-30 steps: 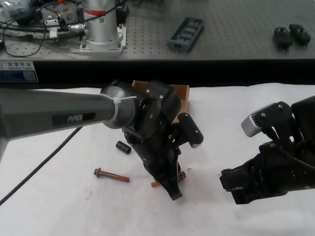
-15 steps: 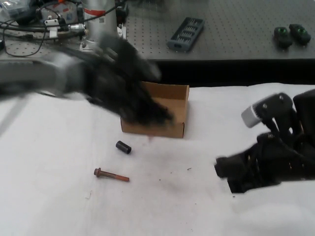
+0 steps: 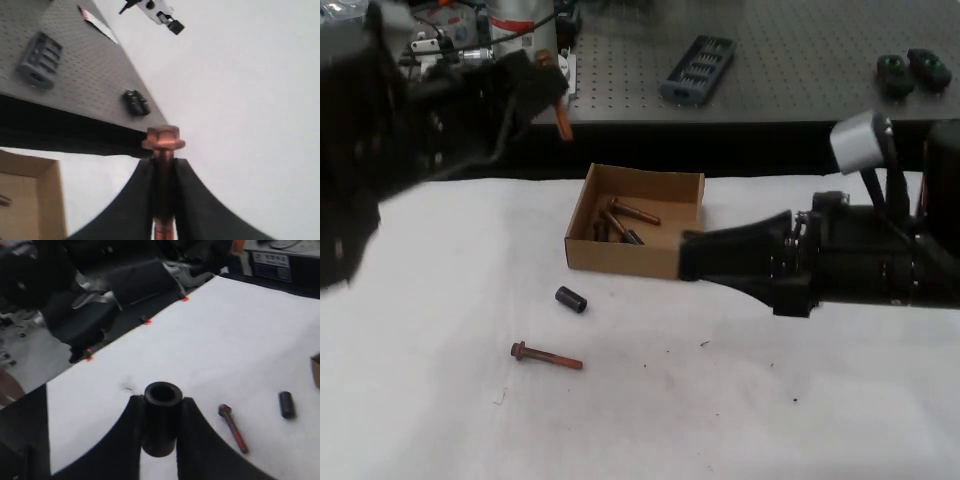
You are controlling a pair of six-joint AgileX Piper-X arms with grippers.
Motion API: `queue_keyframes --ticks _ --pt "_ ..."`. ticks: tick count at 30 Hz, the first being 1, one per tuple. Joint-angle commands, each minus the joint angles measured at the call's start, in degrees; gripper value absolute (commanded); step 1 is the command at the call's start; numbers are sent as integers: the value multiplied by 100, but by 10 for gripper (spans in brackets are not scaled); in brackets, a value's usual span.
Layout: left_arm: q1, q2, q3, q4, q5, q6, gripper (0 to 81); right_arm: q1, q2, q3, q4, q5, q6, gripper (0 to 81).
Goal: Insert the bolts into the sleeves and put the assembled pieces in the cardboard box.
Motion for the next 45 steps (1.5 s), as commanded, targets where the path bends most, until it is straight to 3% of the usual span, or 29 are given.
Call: queue_keyframes --ticks 1,10,21,28,34,37,41,45 --pt "-92 -67 201 -716 235 -475 6 -19 260 16 -693 -750 192 43" --pt "-208 -67 557 -1088 1185 -360 6 -19 610 768 -1484 -754 189 43" --pt "128 -85 931 -1619 2265 -240 6 -19 1041 834 -1536 -1043 154 43" --pt "170 -837 1177 -624 2183 968 6 -19 1041 824 -1414 -1106 -191 51" --pt "170 -1800 1281 2388 1223 3649 6 329 1041 824 -657 -780 -1106 51" --pt "170 -2087 1281 3244 925 4324 6 586 1041 745 -426 -410 -1390 51" --pt "115 -2131 1450 3099 689 4752 6 837 1059 477 19 166 -1946 51" --pt "-71 -2131 1897 1799 203 4588 6 848 1244 299 147 229 -2150 51"
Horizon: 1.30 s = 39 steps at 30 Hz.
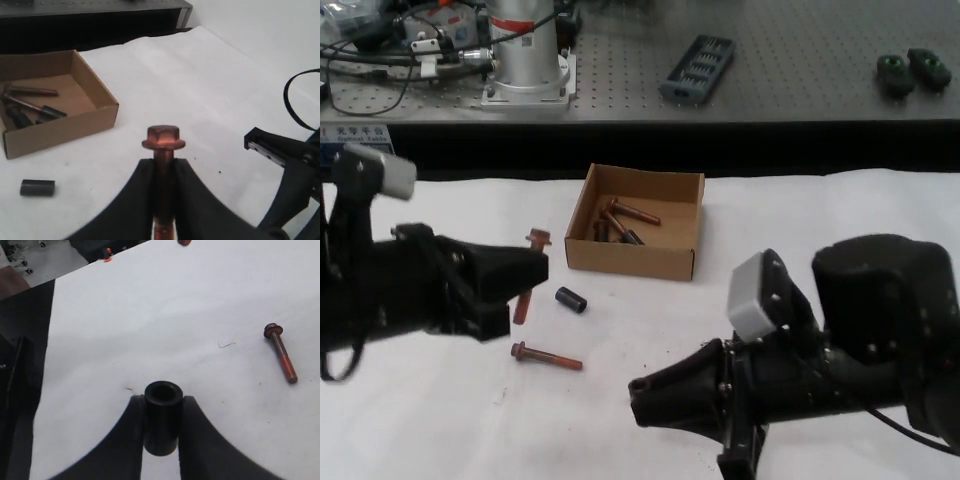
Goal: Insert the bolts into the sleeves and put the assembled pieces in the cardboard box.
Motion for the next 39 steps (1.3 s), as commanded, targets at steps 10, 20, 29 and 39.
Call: queue_keyframes --ticks 10,20,29,39 --pt "-388 -42 517 -2300 -653 -490 6 -31 816 -547 -337 -39 -386 51" --pt "-438 476 472 -2872 -653 -937 6 -629 823 -703 -552 -100 -243 51" --pt "-695 924 -88 -2803 -66 -1206 6 -868 809 -703 -720 -410 -108 51" --pt "-693 952 -101 -2473 1110 -1160 6 -867 800 -703 -720 -619 -26 51"
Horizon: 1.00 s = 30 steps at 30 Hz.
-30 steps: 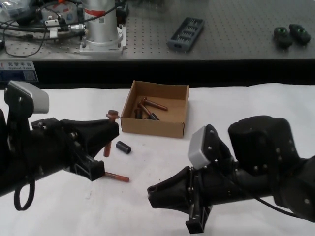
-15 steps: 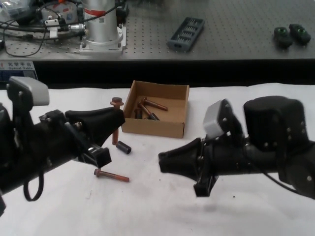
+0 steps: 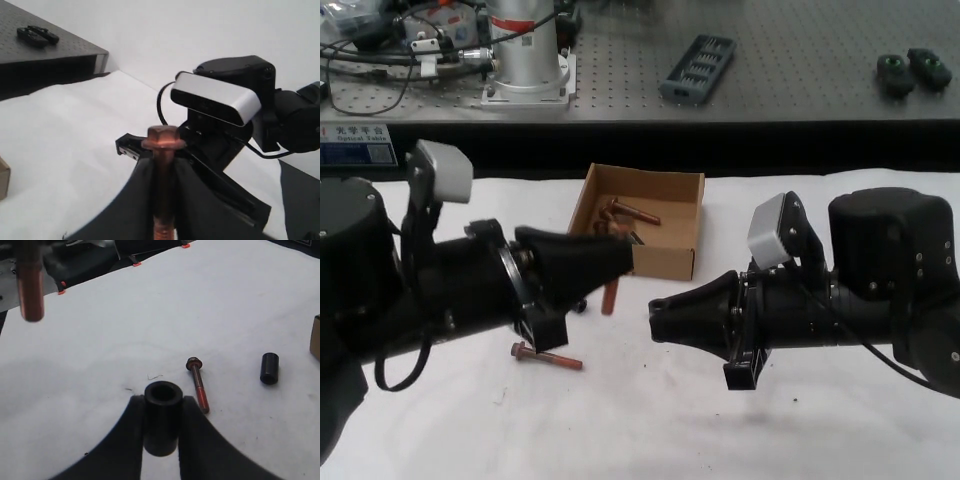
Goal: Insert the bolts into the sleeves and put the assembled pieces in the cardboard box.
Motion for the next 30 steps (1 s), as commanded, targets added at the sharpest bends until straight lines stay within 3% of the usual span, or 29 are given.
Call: queue_keyframes --ticks 1,16,30 --pt "-27 56 -80 -36 214 8 6 -35 -59 -52 -76 -112 26 51" --pt "-14 716 -409 -905 94 -434 6 -35 -364 -52 16 -113 129 51" --pt "-25 1280 -407 -3086 -215 -2040 6 -35 -364 -52 0 -144 129 51"
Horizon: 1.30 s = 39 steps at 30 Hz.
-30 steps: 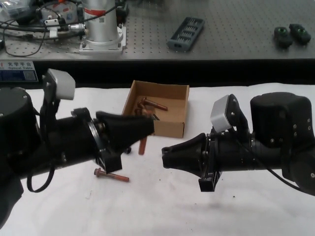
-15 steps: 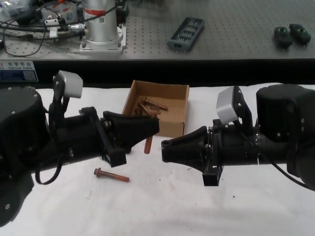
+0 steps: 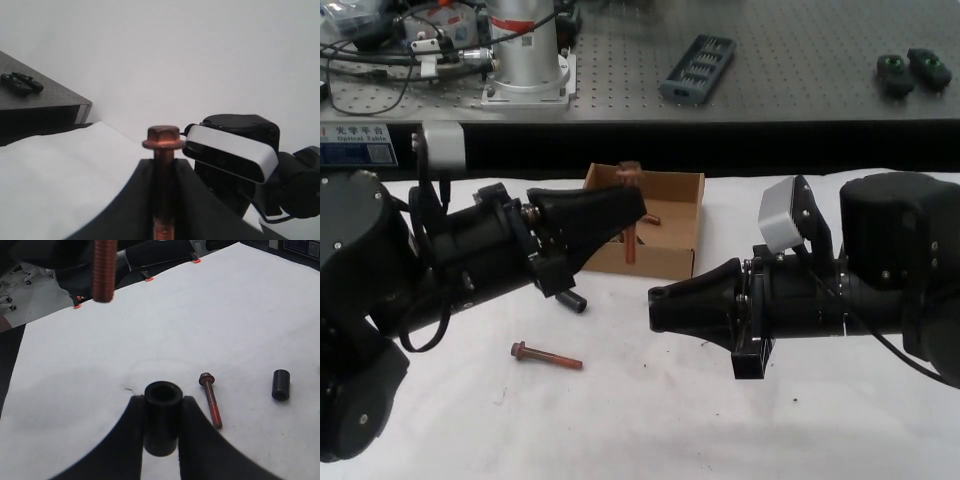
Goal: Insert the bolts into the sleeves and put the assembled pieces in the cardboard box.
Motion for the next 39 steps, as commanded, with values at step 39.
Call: queue_keyframes --ticks 39 --pt "-25 181 -58 -311 389 -642 6 236 -78 -41 -671 -606 671 51"
